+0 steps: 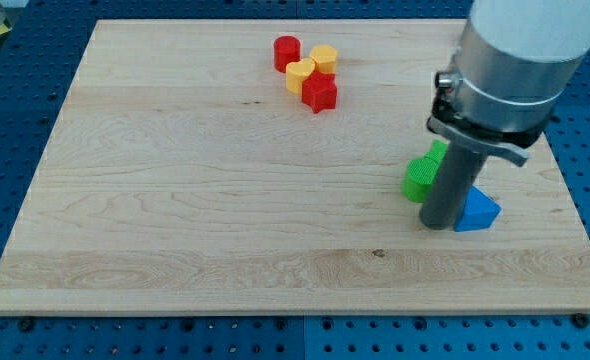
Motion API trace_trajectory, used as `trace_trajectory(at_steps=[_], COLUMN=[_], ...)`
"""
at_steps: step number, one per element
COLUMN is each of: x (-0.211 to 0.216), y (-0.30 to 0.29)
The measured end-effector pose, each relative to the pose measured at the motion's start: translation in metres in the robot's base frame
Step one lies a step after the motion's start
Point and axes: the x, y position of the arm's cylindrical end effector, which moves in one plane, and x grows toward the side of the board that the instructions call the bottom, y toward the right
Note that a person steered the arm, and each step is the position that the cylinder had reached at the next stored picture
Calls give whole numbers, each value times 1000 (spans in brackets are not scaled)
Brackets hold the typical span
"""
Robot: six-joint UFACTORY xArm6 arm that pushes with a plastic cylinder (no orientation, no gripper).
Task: Move green circle and the green star towards the center right
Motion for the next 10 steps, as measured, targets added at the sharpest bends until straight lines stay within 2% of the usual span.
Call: trace_trajectory(at_steps=[3,5,6,8,10], x=[-18,-56,-74,-81,-99], y=[-16,-16,-9,23,27])
